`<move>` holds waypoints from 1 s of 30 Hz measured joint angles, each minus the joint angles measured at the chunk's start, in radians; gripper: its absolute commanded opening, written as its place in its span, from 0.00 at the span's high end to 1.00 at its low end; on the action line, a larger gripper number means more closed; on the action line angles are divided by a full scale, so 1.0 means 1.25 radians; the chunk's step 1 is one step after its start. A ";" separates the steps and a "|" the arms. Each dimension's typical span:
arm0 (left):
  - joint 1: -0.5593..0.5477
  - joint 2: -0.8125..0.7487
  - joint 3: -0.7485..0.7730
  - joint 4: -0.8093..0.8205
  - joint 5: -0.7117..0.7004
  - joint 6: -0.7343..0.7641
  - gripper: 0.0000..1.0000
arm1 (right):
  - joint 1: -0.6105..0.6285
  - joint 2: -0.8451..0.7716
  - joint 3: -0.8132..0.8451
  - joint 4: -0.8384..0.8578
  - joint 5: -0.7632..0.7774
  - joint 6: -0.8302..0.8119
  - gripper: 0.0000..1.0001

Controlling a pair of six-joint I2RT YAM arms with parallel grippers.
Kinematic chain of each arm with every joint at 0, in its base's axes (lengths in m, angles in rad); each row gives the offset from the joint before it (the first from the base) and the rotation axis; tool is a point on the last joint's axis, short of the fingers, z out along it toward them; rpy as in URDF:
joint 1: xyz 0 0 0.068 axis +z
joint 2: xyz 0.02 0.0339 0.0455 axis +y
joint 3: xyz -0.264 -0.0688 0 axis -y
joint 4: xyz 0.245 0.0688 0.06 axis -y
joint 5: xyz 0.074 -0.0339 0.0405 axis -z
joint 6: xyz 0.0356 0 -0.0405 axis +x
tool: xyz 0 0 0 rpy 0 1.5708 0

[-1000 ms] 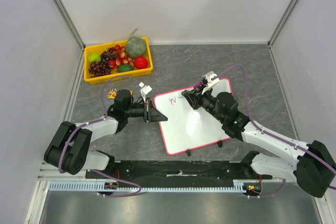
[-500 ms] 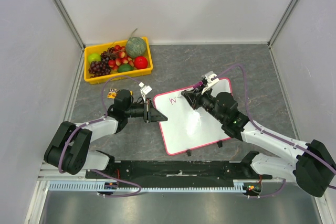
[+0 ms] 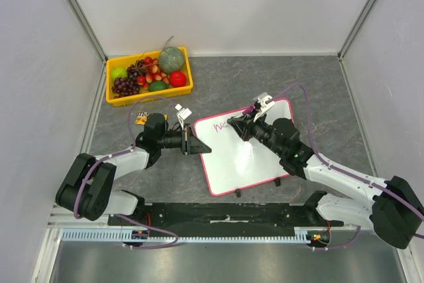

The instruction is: Write a sentence on the whiteboard

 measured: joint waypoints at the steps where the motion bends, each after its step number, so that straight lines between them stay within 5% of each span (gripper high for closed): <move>1: 0.000 0.000 0.000 0.000 0.000 0.000 0.98 | 0.000 0.000 0.000 0.000 -0.001 0.001 1.00; 30: 0.000 0.000 -0.001 0.002 0.000 0.000 0.98 | 0.002 -0.019 -0.011 -0.013 0.028 0.009 1.00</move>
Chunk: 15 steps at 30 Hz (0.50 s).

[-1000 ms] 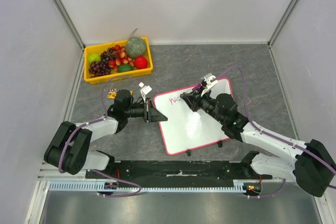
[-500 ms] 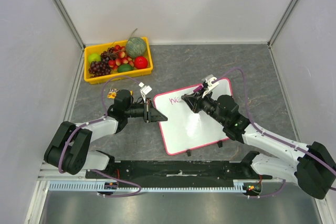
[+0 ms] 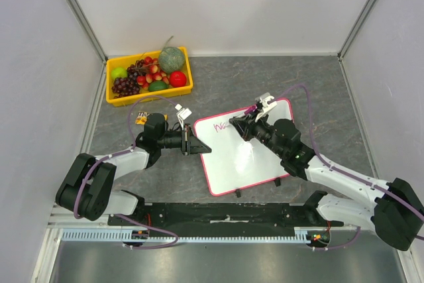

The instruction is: Write a sentence on the whiteboard

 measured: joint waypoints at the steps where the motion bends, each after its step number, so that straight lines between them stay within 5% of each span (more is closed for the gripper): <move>1: 0.000 0.000 0.000 0.000 0.000 0.000 0.98 | 0.000 0.002 0.003 0.000 0.002 0.000 1.00; 15: 0.000 0.000 0.000 0.000 0.000 0.000 0.98 | 0.000 0.018 0.029 -0.001 0.025 -0.002 1.00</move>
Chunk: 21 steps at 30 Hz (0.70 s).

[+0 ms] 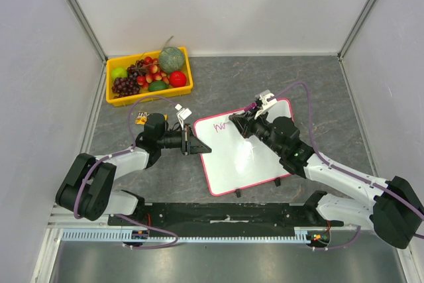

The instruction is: Write a sentence on the whiteboard

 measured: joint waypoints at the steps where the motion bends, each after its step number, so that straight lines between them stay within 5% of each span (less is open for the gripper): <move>1: 0.000 0.000 0.000 0.000 0.000 0.000 0.98 | 0.000 0.000 0.000 0.000 0.000 0.000 1.00; 21: 0.000 0.000 -0.001 0.000 0.000 0.000 0.98 | 0.000 -0.029 -0.030 -0.007 -0.010 0.000 1.00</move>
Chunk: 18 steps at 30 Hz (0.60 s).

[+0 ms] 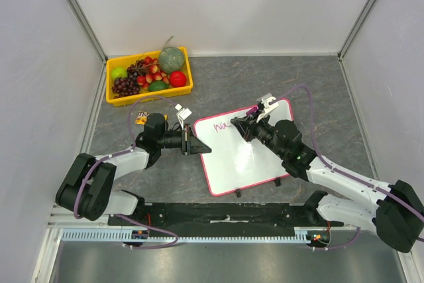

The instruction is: Write a sentence on the whiteboard

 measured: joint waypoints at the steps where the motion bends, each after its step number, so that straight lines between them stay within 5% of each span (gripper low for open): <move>1: 0.000 0.000 0.000 0.000 0.000 0.000 0.98 | 0.000 -0.003 -0.002 -0.002 -0.001 0.000 1.00; 18: 0.000 -0.002 0.000 0.001 0.001 0.000 0.98 | 0.000 -0.021 0.009 -0.044 0.002 0.000 1.00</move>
